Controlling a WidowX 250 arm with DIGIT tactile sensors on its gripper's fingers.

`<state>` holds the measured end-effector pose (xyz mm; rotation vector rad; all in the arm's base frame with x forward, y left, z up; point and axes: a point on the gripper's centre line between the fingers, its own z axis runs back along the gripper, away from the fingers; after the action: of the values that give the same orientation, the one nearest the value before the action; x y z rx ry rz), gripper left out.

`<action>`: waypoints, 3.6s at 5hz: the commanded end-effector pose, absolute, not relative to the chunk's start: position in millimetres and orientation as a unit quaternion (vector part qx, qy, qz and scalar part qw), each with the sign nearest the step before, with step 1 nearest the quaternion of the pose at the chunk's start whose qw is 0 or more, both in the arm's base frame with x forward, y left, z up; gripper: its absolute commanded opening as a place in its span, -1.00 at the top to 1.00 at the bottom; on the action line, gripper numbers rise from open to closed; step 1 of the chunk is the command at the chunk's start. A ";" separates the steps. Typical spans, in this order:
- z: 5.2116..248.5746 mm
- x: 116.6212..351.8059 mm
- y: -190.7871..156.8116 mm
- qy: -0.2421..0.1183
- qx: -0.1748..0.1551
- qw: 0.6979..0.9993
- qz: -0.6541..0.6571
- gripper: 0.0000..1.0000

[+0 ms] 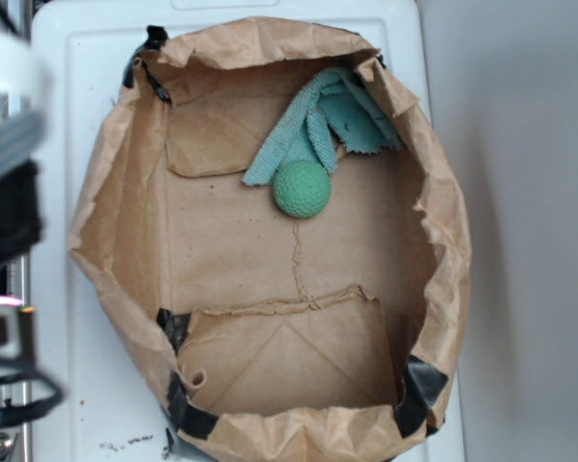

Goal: Grab the green ball.

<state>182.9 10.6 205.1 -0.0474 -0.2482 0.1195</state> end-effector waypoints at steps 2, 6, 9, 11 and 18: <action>182.1 242.5 18.0 -0.165 0.014 0.975 0.151 -1.00; 143.2 285.6 29.7 -0.198 -0.008 0.970 0.140 -1.00; 100.2 286.9 57.5 -0.192 0.077 0.971 0.119 -1.00; 100.2 286.9 57.5 -0.192 0.077 0.971 0.119 -1.00; 72.7 309.5 64.0 -0.197 0.082 0.970 0.120 -1.00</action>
<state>300.7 55.9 54.5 0.1630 -0.3431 0.2290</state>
